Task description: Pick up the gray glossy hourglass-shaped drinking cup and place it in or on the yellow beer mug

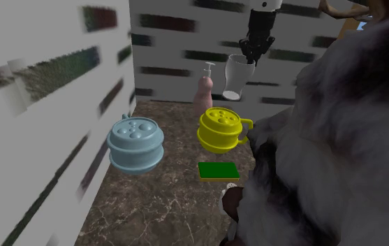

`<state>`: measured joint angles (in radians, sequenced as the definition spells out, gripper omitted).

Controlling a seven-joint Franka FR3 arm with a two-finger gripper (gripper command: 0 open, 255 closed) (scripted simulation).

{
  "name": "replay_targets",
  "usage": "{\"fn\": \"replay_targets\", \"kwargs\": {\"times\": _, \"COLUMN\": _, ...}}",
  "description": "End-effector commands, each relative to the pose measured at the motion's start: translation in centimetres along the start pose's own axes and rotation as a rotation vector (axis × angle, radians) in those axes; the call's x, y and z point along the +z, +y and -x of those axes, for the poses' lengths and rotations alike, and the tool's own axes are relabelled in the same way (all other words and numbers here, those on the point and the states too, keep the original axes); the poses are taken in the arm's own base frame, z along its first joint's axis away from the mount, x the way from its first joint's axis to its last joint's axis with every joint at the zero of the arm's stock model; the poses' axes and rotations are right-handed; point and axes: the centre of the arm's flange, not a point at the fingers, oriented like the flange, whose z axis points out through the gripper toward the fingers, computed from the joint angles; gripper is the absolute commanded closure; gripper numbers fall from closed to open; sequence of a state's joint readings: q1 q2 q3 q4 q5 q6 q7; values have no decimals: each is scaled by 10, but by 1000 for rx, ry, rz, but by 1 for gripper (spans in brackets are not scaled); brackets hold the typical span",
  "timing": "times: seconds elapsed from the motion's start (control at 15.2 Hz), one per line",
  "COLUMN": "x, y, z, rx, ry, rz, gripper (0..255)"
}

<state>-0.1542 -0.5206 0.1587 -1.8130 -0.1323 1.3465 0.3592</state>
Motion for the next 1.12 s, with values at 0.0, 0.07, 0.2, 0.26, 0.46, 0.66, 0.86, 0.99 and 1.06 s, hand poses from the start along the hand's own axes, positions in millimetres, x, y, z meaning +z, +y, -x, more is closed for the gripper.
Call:
{"fn": "replay_targets", "kwargs": {"times": 0.0, "x": 9, "y": -2, "z": 2, "rx": 0, "ry": 1, "rz": 0, "gripper": 255}}
{"fn": "replay_targets", "kwargs": {"times": 0.07, "x": 14, "y": -3, "z": 2, "rx": 0, "ry": 1, "rz": 0, "gripper": 255}}
{"fn": "replay_targets", "kwargs": {"times": 0.2, "x": 25, "y": -5, "z": 4, "rx": 0, "ry": 1, "rz": 0, "gripper": 255}}
{"fn": "replay_targets", "kwargs": {"times": 0.26, "x": 30, "y": -5, "z": 4, "rx": 0, "ry": 1, "rz": 0, "gripper": 255}}
{"fn": "replay_targets", "kwargs": {"times": 0.46, "x": 45, "y": -8, "z": 6, "rx": 0, "ry": 1, "rz": 0, "gripper": 255}}
{"fn": "replay_targets", "kwargs": {"times": 0.66, "x": 61, "y": -11, "z": 8, "rx": 0, "ry": 1, "rz": 0, "gripper": 255}}
{"fn": "replay_targets", "kwargs": {"times": 0.86, "x": 72, "y": -13, "z": 9, "rx": 0, "ry": 1, "rz": 0, "gripper": 255}}
{"fn": "replay_targets", "kwargs": {"times": 0.99, "x": 72, "y": -13, "z": 9, "rx": 0, "ry": 1, "rz": 0, "gripper": 255}}
{"fn": "replay_targets", "kwargs": {"times": 1.06, "x": 72, "y": -13, "z": 9, "rx": 0, "ry": 1, "rz": 0, "gripper": 255}}
